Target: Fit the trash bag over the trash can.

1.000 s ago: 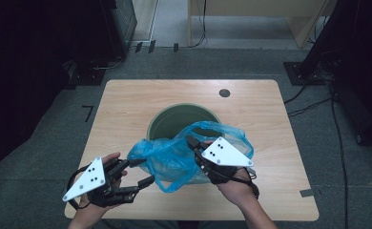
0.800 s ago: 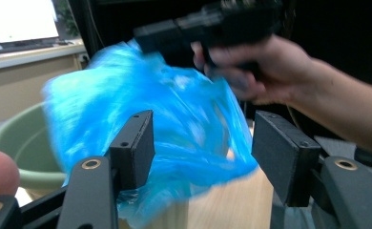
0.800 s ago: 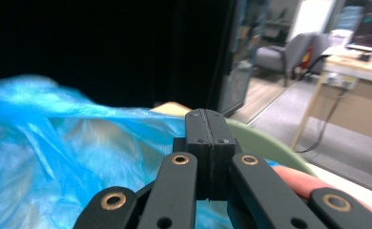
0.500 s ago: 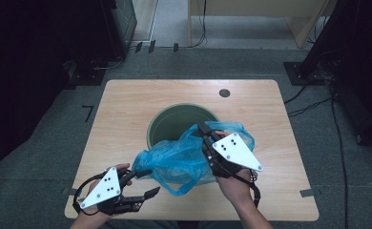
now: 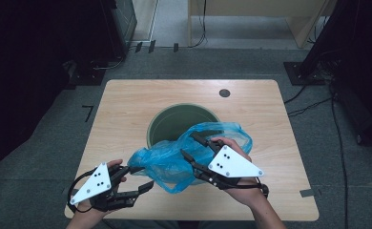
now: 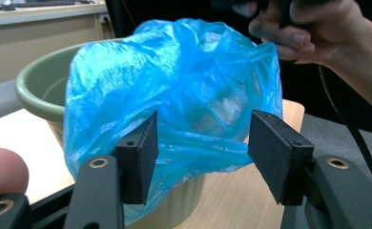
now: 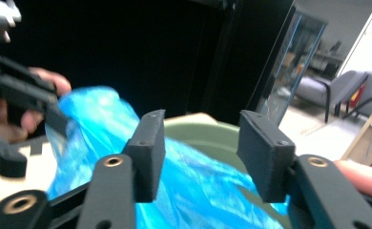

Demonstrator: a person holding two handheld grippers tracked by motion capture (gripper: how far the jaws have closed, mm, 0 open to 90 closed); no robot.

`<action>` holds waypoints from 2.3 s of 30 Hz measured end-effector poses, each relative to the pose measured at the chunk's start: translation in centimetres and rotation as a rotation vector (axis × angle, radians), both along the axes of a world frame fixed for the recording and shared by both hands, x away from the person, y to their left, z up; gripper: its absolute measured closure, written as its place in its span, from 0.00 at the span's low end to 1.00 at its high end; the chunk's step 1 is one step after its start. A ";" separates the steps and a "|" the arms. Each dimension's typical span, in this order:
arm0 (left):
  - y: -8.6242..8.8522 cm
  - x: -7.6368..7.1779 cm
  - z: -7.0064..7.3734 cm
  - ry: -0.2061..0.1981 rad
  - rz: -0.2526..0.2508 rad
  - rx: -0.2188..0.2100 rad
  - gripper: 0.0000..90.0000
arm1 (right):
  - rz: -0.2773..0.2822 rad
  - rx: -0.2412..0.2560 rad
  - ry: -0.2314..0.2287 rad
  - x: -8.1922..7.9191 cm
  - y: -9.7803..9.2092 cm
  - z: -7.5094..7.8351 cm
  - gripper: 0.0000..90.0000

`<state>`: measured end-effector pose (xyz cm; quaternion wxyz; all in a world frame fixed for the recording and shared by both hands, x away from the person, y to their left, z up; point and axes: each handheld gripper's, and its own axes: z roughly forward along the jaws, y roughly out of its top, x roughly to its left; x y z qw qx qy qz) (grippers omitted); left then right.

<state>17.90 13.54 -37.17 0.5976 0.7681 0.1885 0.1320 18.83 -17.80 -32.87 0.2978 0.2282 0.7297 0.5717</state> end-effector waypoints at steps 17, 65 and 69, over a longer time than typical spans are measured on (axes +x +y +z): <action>0.2 -1.1 1.1 -0.072 -0.036 -0.100 0.35 | -0.166 -0.164 0.033 0.8 3.7 -1.5 1.00; -2.3 1.4 -6.2 -0.073 0.308 0.202 0.93 | -0.475 0.083 0.142 3.6 -1.8 0.4 1.00; -1.7 2.2 -6.8 -0.038 0.336 0.208 0.93 | -0.485 0.080 0.149 4.2 -2.4 -0.1 1.00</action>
